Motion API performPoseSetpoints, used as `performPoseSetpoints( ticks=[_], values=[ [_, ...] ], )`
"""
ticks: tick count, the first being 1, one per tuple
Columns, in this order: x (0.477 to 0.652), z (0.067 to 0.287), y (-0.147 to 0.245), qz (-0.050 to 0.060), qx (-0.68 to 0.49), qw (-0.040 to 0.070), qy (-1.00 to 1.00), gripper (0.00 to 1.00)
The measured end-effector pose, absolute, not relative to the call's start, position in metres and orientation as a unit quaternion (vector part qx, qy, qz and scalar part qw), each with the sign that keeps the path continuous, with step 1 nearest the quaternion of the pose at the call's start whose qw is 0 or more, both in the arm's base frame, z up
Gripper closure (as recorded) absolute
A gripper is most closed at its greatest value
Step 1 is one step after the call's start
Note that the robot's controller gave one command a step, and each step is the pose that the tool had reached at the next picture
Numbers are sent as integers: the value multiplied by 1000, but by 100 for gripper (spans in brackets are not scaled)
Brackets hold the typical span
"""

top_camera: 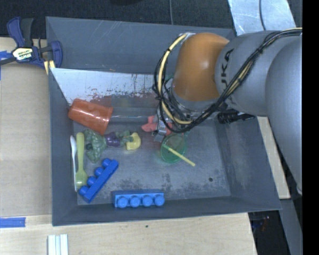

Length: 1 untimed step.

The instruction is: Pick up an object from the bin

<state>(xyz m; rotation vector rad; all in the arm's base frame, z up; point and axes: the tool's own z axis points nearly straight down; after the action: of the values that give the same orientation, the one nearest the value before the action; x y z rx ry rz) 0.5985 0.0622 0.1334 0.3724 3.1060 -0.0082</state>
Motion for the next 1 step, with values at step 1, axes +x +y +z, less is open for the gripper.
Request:
performPoseSetpoints(
  ticks=[1],
  values=[
    [601, 161, 62, -2, 119, 11, 993, 100]
  ],
)
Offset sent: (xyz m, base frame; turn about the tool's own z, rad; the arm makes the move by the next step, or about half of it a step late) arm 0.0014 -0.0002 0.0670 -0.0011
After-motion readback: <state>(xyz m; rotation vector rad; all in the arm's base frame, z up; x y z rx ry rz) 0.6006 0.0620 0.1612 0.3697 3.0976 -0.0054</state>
